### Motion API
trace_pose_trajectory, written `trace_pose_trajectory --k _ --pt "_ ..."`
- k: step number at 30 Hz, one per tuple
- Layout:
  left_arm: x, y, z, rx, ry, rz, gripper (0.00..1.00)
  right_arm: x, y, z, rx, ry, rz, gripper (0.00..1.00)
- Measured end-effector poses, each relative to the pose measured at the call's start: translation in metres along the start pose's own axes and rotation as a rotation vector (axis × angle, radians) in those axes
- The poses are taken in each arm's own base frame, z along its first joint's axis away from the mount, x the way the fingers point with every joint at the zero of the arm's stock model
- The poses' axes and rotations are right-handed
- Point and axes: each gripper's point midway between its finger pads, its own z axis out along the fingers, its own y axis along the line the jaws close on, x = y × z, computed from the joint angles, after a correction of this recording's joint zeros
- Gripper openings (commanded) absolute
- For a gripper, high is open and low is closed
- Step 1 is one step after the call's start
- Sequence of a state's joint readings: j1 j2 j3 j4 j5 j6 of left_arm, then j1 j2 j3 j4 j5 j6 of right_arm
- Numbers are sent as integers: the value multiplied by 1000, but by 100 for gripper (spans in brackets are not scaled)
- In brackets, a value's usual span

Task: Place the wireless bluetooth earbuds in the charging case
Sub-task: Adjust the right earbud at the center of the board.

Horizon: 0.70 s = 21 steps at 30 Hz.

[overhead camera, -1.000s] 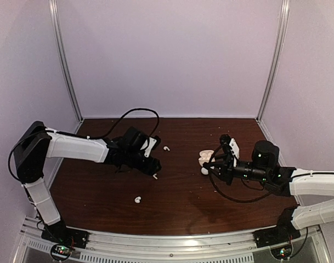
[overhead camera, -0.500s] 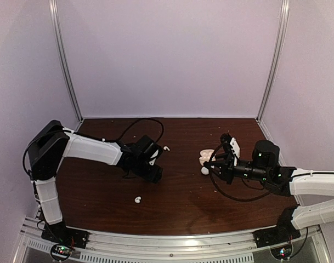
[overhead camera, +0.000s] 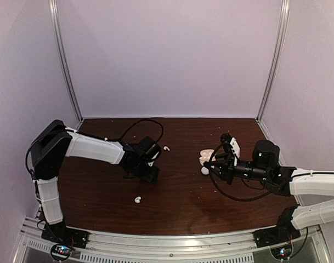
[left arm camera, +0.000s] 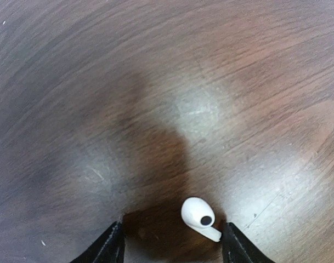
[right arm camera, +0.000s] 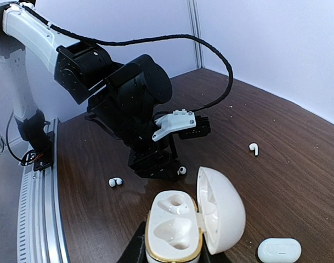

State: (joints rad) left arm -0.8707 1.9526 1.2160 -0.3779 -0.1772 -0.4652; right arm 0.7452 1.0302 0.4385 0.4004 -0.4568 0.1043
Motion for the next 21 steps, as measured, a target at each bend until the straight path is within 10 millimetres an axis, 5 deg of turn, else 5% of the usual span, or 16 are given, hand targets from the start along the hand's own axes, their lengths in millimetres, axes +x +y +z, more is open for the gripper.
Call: trace_pose_trajectory --k 13,21 --pt "10 17 -4 -20 36 81 51 0 -1 0 1 0 1 3" --pt "-2 -5 -23 103 80 205 51 0 0 0 -6 1 1 3"
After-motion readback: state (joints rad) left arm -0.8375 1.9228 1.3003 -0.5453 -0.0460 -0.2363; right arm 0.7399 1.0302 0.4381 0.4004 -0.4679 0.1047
